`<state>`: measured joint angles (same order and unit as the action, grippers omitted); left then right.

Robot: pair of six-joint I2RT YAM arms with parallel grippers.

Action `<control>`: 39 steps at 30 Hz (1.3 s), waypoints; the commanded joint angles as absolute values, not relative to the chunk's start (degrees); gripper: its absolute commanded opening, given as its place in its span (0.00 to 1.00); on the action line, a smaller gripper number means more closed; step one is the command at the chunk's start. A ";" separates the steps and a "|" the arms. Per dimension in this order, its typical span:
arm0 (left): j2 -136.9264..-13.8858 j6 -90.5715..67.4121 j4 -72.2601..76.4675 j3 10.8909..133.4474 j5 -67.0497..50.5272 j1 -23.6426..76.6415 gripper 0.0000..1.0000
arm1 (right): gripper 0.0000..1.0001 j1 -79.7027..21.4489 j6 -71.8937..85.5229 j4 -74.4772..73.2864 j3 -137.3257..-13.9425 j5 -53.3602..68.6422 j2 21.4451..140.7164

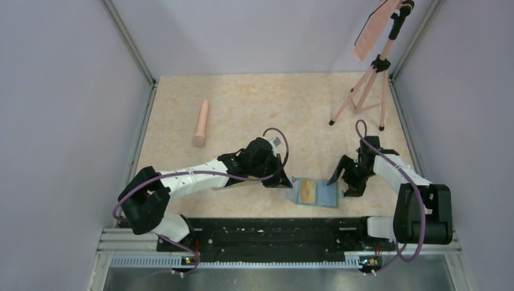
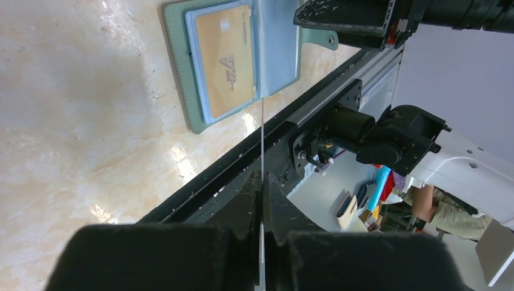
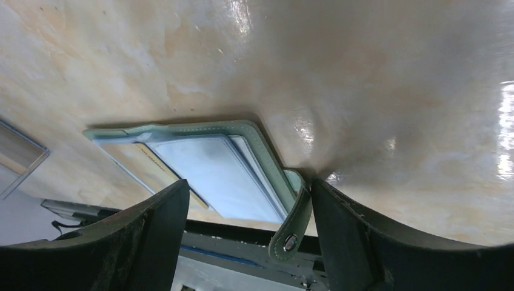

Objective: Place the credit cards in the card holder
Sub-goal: Insert the credit card into the card holder.

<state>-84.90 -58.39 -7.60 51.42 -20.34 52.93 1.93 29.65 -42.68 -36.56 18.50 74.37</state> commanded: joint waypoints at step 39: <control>-67.29 -53.52 7.54 34.92 -1.69 51.67 0.00 | 0.69 -19.35 37.16 -28.91 -48.95 24.70 93.51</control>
